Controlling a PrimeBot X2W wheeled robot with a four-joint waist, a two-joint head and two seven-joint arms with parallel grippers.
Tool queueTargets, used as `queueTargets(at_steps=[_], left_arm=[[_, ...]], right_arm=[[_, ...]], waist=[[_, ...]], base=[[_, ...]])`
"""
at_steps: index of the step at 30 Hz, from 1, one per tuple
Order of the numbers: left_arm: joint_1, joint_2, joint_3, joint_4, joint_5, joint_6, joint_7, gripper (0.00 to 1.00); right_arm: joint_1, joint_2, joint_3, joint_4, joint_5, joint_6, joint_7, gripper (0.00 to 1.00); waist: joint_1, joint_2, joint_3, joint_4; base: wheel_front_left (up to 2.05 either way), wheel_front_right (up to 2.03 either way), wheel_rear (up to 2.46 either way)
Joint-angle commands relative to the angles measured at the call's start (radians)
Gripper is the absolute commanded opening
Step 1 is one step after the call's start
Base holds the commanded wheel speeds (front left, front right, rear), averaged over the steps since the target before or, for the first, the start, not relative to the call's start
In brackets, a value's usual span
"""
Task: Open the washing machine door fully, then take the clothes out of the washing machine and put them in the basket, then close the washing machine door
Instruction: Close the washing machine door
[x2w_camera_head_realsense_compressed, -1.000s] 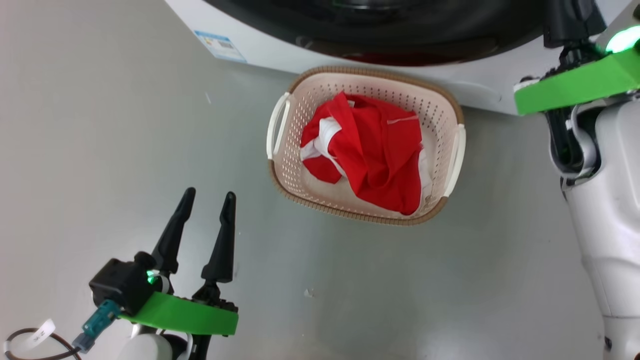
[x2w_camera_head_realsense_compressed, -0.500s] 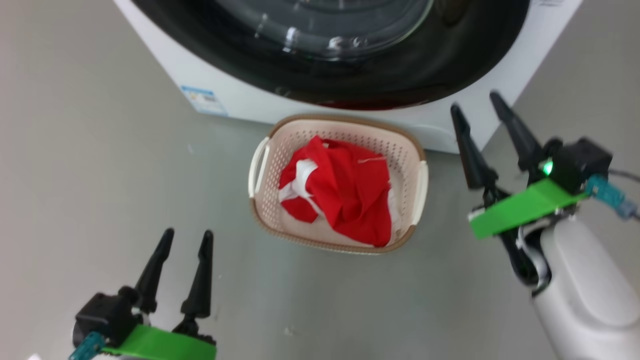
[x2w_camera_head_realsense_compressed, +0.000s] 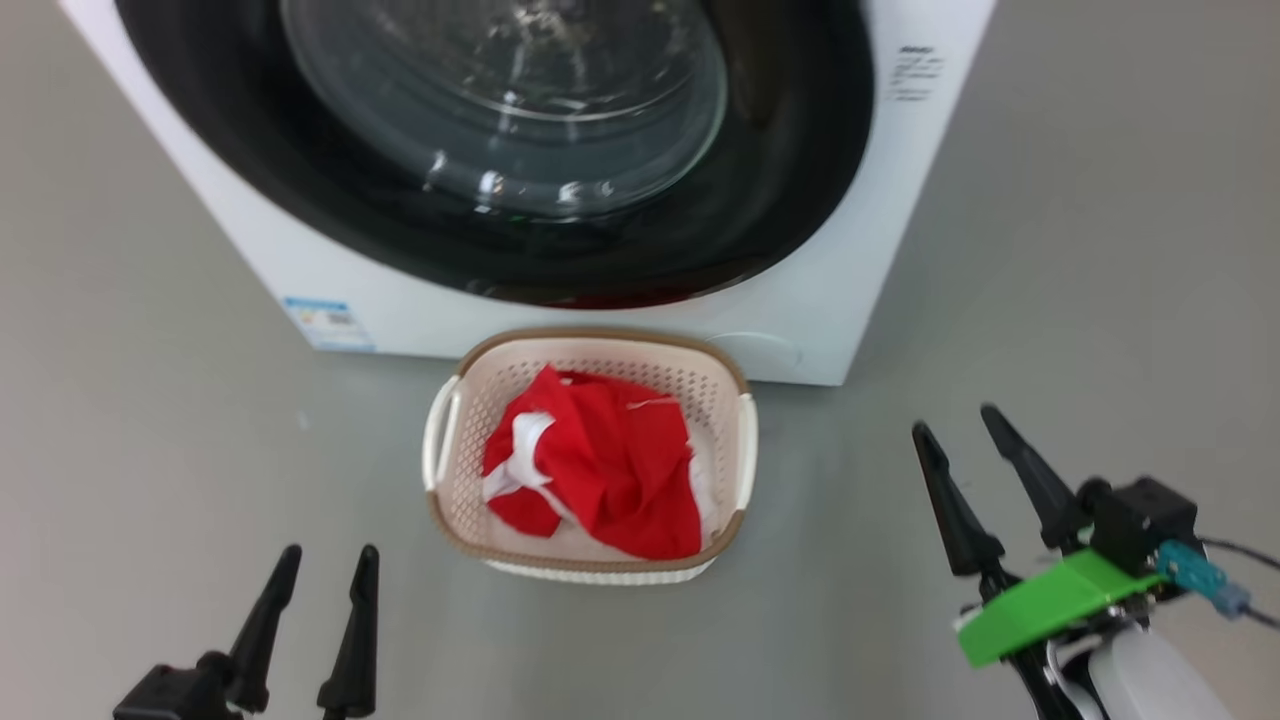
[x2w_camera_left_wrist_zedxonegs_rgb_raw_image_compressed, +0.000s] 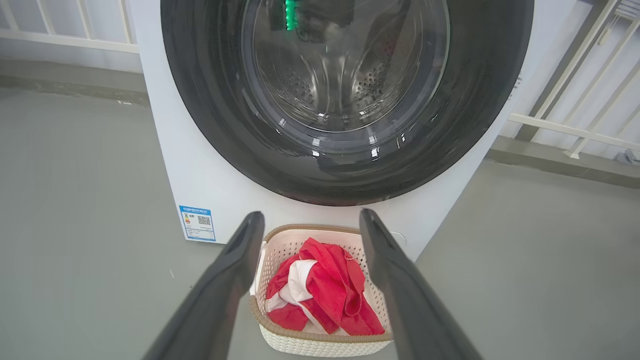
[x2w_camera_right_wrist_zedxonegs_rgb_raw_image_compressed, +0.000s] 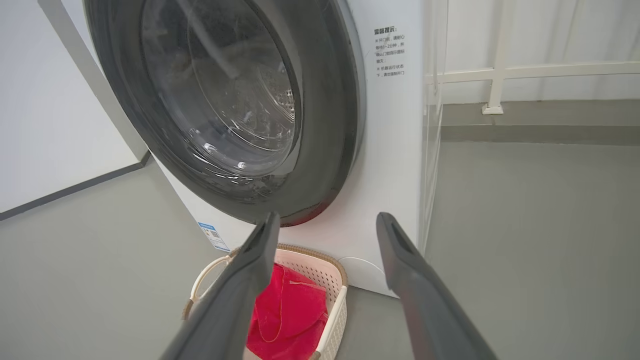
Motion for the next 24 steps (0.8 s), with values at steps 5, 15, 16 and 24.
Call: queueTargets(at_steps=[5, 15, 16, 24], left_arm=[[0.018, 0.028, 0.045, -0.021, 0.009, -0.005, -0.008, 1.00], [0.049, 0.032, 0.073, -0.036, 0.025, -0.005, -0.008, 1.00], [0.053, 0.031, 0.076, -0.038, 0.026, -0.005, -0.008, 1.00], [0.092, 0.024, 0.102, -0.051, 0.032, -0.005, -0.008, 1.00]], right_arm=[[0.069, -0.003, -0.009, -0.036, 0.011, -0.001, -0.006, 1.00], [0.162, -0.006, -0.055, -0.057, 0.007, -0.001, -0.006, 1.00], [0.169, -0.006, -0.058, -0.060, 0.006, -0.001, -0.006, 1.00], [0.202, -0.006, -0.080, -0.072, 0.003, -0.001, -0.006, 1.00]], waist=[[0.0000, 0.0000, -0.074, -0.085], [0.0000, 0.0000, -0.101, -0.139], [0.0000, 0.0000, -0.103, -0.144], [0.0000, 0.0000, -0.121, -0.170]], base=[[0.00, 0.00, 0.00], [0.00, 0.00, 0.00], [0.00, 0.00, 0.00], [0.00, 0.00, 0.00]])
